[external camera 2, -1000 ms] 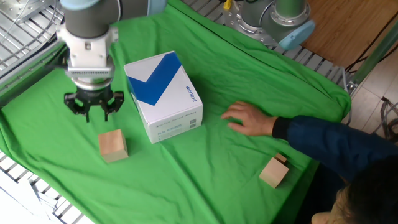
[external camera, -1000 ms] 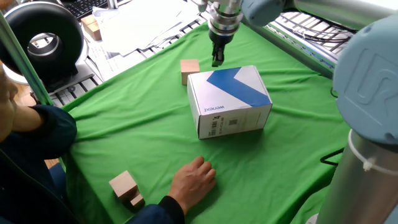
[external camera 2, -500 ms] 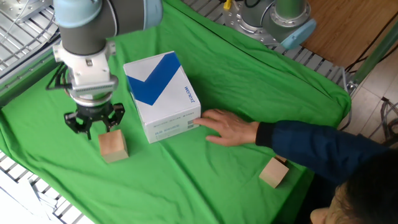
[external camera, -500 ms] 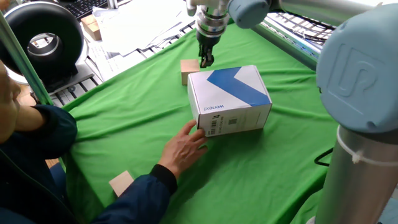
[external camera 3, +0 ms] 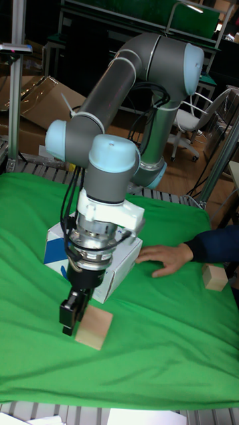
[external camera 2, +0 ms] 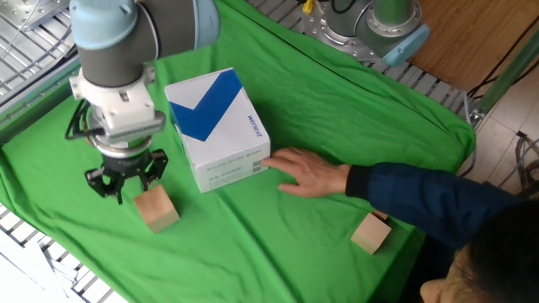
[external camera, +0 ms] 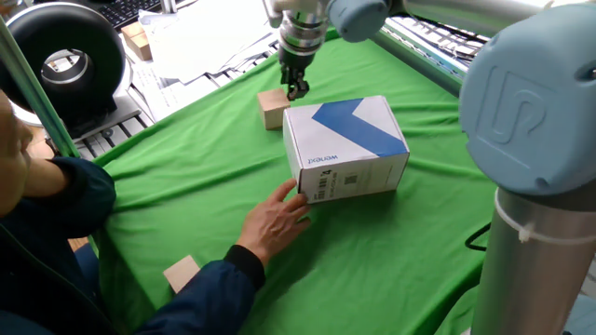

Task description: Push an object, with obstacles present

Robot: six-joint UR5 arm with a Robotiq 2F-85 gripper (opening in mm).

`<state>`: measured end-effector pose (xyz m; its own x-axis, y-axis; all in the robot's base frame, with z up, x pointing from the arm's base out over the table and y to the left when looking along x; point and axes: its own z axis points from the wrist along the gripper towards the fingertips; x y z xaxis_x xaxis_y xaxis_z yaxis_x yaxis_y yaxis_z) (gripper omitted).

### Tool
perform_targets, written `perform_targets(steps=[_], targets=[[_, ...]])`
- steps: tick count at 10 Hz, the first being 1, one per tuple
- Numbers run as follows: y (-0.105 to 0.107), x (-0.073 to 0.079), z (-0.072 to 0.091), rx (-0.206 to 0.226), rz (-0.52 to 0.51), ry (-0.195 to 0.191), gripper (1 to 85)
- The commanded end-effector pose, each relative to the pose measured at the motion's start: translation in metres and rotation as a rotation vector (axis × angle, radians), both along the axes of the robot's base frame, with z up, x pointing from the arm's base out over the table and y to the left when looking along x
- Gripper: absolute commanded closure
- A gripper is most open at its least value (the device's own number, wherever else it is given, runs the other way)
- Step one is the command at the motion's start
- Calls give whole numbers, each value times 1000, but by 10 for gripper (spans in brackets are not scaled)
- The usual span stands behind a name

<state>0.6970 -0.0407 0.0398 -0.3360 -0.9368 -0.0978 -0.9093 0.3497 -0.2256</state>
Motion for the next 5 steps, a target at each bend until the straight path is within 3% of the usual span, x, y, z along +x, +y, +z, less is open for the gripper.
perform_targets(steps=[1,3,5], targets=[[31,6,-2,48,-6,10,397],[47,0,1,78,-35,39,390],[57,2,9,59,-42,43,390]])
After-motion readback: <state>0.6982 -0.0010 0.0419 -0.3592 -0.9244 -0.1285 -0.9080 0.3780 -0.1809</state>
